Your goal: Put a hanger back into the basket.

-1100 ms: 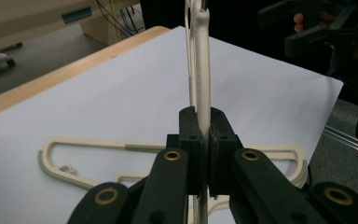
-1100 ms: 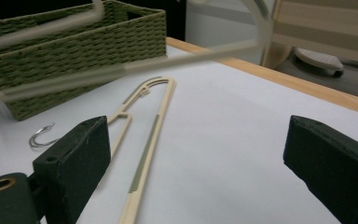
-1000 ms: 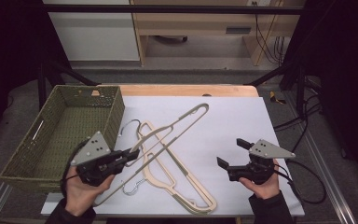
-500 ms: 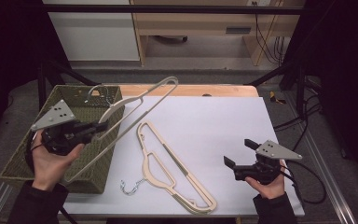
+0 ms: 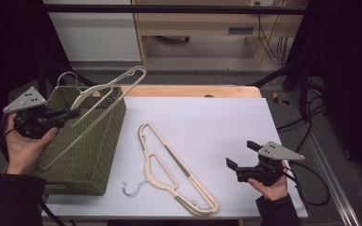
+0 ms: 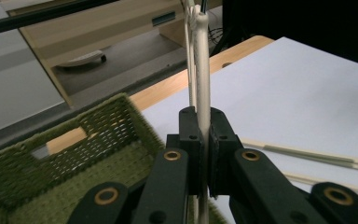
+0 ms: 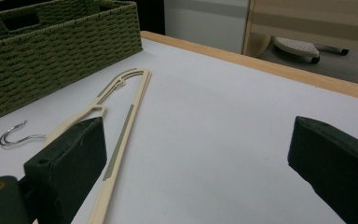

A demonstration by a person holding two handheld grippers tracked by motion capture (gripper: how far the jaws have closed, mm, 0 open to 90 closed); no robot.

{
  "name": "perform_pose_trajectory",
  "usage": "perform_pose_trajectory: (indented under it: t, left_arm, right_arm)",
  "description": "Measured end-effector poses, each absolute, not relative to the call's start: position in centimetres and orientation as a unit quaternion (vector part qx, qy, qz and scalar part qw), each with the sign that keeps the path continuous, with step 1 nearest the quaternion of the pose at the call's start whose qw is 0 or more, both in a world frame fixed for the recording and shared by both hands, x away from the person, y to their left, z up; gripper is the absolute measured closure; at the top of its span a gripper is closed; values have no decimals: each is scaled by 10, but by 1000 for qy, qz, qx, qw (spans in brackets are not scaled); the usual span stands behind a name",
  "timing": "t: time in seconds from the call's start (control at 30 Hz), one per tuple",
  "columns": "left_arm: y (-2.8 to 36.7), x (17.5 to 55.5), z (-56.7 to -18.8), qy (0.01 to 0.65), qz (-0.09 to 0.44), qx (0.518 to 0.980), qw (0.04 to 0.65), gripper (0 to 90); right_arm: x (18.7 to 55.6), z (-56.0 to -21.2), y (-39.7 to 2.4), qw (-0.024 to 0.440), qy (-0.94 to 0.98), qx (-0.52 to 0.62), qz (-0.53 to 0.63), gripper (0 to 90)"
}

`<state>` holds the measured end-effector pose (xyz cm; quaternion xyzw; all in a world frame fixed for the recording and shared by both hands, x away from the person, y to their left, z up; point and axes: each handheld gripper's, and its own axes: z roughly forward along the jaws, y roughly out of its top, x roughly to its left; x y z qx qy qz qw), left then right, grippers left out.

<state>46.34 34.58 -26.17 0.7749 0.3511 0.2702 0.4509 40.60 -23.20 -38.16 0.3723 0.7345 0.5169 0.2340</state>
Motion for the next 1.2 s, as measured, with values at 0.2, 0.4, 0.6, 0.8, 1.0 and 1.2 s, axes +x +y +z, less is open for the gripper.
perform_pose_trajectory:
  t: [0.2, 0.4, 0.6, 0.8, 1.0, 1.2]
  left_arm:
    - [372, 474, -274, 372, 277, 771, 437, 863]
    - [395, 478, -287, 383, 288, 774, 414, 863]
    - [412, 477, -308, 401, 297, 772, 395, 863]
    - [415, 475, -322, 402, 297, 773, 390, 863]
    - [407, 469, -345, 393, 301, 786, 370, 862]
    - [393, 471, -367, 393, 299, 794, 354, 862]
  right_arm:
    - [407, -382, -231, 232, 735, 373, 516, 50]
    - [407, -384, -230, 230, 737, 375, 513, 49]
    - [408, -384, -229, 228, 739, 374, 512, 48]
    - [408, -385, -228, 228, 740, 373, 511, 49]
    - [408, -386, -227, 226, 742, 373, 510, 49]
    - [409, -388, -225, 224, 746, 371, 506, 49]
